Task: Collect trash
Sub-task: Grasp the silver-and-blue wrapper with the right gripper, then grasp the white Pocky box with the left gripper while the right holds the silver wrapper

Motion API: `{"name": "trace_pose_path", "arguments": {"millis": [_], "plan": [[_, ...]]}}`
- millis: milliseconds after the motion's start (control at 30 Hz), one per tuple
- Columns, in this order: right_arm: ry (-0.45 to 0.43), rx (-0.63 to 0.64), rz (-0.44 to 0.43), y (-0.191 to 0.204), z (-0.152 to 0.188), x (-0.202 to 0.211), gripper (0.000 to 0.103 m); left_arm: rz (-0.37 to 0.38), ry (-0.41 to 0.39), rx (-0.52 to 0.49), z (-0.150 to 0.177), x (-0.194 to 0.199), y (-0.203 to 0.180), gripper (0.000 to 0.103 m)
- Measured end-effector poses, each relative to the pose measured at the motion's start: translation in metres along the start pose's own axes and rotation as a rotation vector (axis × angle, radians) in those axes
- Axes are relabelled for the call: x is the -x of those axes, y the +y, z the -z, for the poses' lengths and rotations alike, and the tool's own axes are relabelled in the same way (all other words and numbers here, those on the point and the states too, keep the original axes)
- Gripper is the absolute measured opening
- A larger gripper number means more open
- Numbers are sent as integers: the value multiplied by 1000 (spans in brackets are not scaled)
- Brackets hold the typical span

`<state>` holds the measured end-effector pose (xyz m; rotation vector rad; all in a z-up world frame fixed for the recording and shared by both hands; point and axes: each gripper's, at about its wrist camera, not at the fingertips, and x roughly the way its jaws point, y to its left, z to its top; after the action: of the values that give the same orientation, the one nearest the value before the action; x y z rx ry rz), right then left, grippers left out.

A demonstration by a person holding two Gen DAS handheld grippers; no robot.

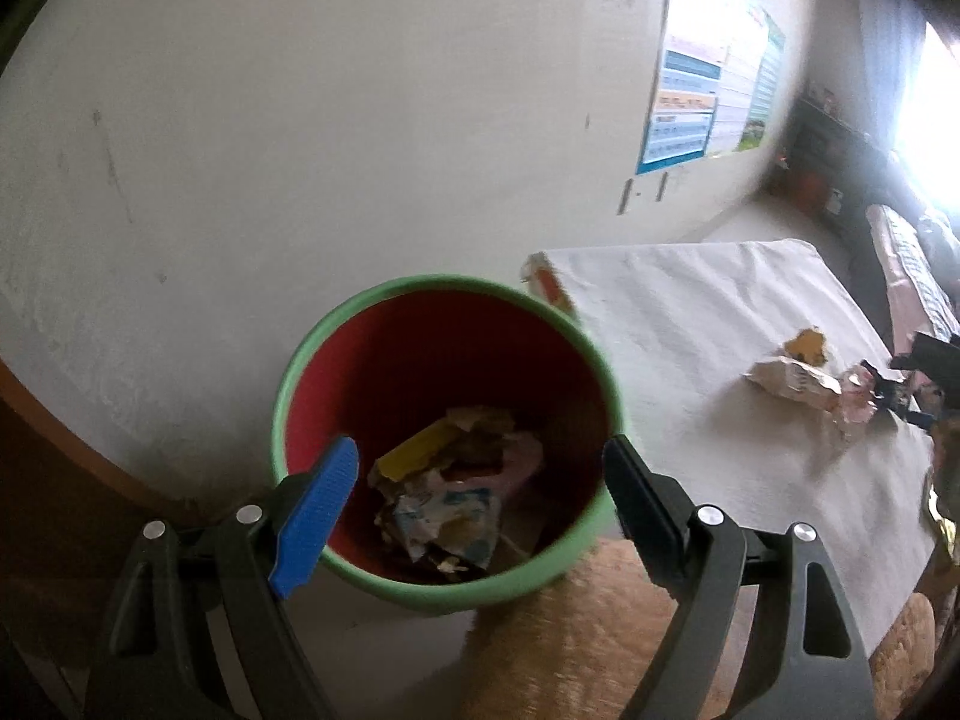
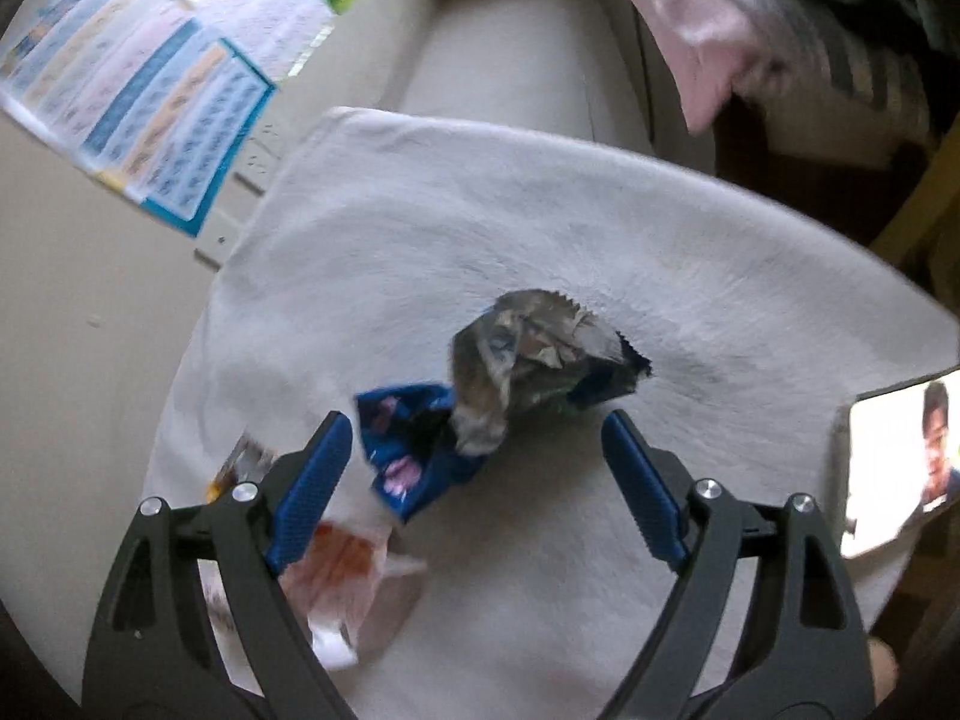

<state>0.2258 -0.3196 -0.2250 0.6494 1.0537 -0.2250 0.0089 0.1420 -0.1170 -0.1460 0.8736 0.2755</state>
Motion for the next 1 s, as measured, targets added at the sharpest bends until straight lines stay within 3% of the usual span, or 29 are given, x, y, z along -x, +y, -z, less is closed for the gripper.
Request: {"name": "trace_pose_path", "arguments": {"millis": [100, 133, 167, 200, 233, 300, 500, 667, 767, 833, 900, 1000], "plan": [[21, -53, -1, -4, -2, -18, 84, 4, 8, -13, 1, 5, -9, 80], [-5, -53, -3, -4, -1, -16, 77, 5, 12, -20, 1, 6, -11, 80], [-21, -35, -1, -2, -3, -15, 61, 7, 17, -32, 0, 6, -16, 80], [-16, -9, -2, 1, -3, -14, 53, 9, 17, -46, 0, 7, -22, 80], [-9, 11, -9, 3, -2, -12, 34, 15, 16, -59, -1, 9, -28, 80], [-11, 45, -41, 2, 0, -8, 22, 39, 18, -75, -2, 10, -40, 80], [-93, 113, -206, -14, 17, 54, 21, 185, 78, -94, -9, -3, -90, 80], [-70, 289, -308, -16, 93, 112, 21, 297, 143, -58, -20, -31, -144, 80], [-39, 432, -266, -10, 161, 118, 21, 289, 181, -29, -26, -62, -184, 80], [-2, 476, -252, -9, 188, 111, 21, 260, 201, -38, -27, -80, -207, 80], [28, 522, -249, -4, 198, 108, 22, 235, 228, -32, -29, -96, -224, 80], [5, 540, -272, -2, 199, 115, 22, 236, 262, 28, -33, -113, -239, 80]]}}
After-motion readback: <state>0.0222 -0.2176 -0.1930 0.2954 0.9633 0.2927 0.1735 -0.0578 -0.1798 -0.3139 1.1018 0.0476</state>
